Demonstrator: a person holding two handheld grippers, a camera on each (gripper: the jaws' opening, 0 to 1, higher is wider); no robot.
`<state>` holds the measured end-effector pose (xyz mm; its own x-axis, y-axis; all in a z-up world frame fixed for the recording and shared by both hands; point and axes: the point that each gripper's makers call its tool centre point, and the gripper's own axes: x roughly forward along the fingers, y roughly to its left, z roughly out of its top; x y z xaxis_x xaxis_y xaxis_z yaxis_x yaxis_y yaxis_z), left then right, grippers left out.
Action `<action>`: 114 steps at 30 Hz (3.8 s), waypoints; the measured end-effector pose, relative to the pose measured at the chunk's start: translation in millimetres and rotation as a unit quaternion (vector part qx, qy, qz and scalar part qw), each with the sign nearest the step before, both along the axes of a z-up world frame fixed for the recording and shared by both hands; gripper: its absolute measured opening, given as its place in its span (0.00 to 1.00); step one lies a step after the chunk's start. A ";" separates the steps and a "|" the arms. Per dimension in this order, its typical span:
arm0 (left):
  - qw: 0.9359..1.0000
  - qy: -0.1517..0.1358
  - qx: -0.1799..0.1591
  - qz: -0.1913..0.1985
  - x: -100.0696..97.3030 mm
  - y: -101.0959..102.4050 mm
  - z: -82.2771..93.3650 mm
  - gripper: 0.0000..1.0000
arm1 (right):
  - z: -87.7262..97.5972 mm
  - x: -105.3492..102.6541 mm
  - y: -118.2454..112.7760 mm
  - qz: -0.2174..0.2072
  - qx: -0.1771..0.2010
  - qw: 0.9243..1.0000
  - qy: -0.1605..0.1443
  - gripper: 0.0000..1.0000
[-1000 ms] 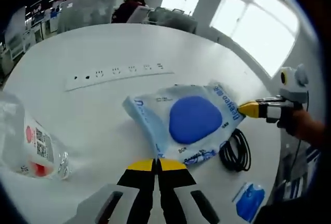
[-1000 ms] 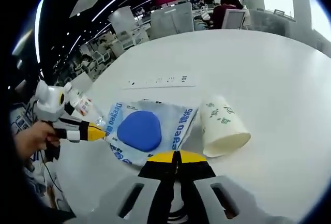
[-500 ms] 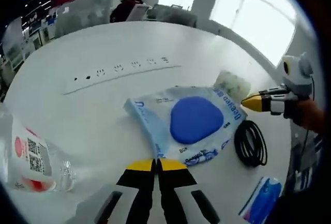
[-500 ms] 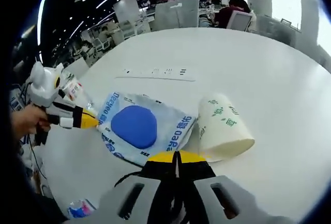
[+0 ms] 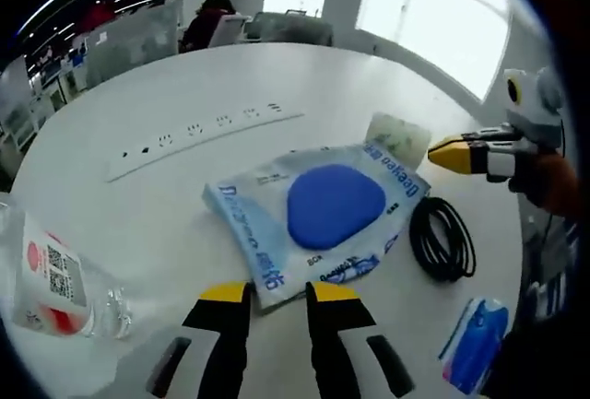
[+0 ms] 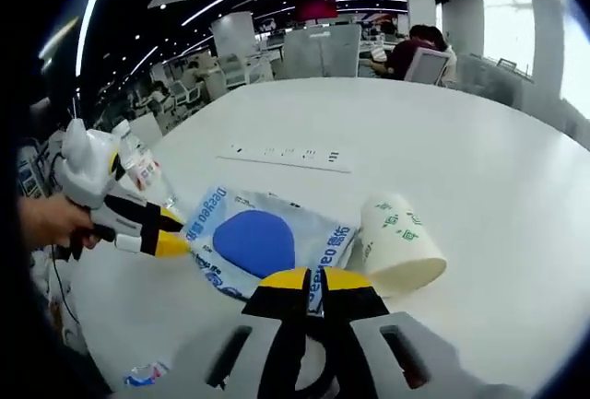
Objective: Arrange the tabletop items into an orderly group along one side of the table until the central work area is clear of visible clutter.
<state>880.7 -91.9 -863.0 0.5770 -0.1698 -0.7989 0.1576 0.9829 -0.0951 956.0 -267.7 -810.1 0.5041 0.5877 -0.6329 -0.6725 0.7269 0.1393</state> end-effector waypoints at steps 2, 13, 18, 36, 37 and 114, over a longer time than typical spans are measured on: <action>1.000 0.002 -0.003 -0.007 -2.8 -2.8 -0.3 0.26 | 7.3 -6.5 2.0 0.002 0.027 1.000 0.002 0.03; 0.998 -0.052 -0.015 -0.014 -11.0 -4.2 27.7 0.38 | 15.0 0.6 -35.4 -0.065 0.055 0.996 -0.034 0.24; 0.997 -0.073 -0.021 -0.025 -17.9 -12.5 48.2 0.47 | -1.7 9.8 -45.6 -0.090 0.054 0.994 -0.011 0.27; 0.990 -0.126 -0.012 -0.061 -52.8 -15.4 90.9 0.70 | -21.7 41.7 -31.1 -0.142 0.113 0.981 0.066 0.16; 0.990 -0.128 -0.009 -0.062 -56.4 -13.3 93.6 0.71 | -21.3 42.0 -30.8 -0.144 0.117 0.980 0.068 0.13; 0.982 -0.186 -0.032 0.025 -210.7 59.6 148.8 0.99 | 40.2 -84.3 189.9 0.326 -0.163 0.929 0.060 0.00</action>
